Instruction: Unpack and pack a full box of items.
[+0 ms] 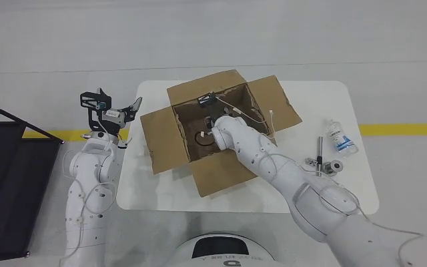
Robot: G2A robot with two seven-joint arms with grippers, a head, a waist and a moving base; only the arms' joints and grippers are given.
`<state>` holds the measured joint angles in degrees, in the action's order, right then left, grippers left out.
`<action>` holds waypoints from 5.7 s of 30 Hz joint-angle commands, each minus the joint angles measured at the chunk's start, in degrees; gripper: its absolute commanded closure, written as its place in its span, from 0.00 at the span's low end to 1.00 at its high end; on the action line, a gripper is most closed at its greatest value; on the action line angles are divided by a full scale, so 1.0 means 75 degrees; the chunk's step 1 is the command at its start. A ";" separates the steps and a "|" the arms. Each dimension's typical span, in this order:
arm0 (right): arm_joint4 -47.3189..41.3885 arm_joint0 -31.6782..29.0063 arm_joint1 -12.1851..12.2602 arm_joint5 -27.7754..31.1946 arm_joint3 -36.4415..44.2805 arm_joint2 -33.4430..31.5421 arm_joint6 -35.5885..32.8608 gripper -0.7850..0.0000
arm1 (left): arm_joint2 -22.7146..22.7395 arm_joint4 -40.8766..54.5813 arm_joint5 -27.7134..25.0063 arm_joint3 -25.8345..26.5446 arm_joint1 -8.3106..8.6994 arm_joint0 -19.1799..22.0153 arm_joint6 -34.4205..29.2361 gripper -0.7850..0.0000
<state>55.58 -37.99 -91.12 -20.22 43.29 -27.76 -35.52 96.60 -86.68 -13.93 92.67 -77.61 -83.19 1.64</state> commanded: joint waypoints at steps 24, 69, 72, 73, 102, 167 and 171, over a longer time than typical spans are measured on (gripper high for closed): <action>0.0191 0.0012 -0.0324 0.0019 -0.0630 -0.0558 0.0230 0.39 | 0.0000 0.0000 -0.0003 0.0000 0.0000 0.0000 0.0000 0.00; 0.1291 -0.1933 0.0414 0.0568 0.2585 -0.2773 0.1218 1.00 | 0.0000 0.0000 -0.0003 0.0000 0.0000 0.0000 0.0000 0.00; 0.1953 -0.3652 0.0960 0.1125 0.5347 -0.3919 0.1114 1.00 | 0.0000 0.0000 -0.0003 0.0000 0.0000 0.0000 0.0000 0.00; 0.2101 -0.4270 0.1108 0.1395 0.6221 -0.4302 0.1051 1.00 | 0.0000 0.0000 -0.0003 0.0000 0.0000 0.0000 0.0000 0.00; -0.0926 -0.8649 0.1747 0.3835 1.1190 -0.8577 0.2196 1.00 | 0.0000 0.0000 -0.0003 0.0000 0.0000 0.0000 0.0000 0.00; 0.0336 -0.8399 0.2470 0.2480 0.6434 -1.2236 -0.0620 0.95 | 0.0000 0.0000 -0.0003 0.0000 0.0000 0.0000 0.0000 0.00; 0.0414 -0.8507 0.2467 0.2415 0.6584 -1.2139 -0.0645 0.82 | 0.0000 0.0000 -0.0003 0.0000 0.0000 0.0000 0.0000 0.00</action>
<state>58.52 -101.61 -72.61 -1.99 92.40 -118.96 -40.32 96.60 -86.68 -13.93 92.67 -77.61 -83.19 1.64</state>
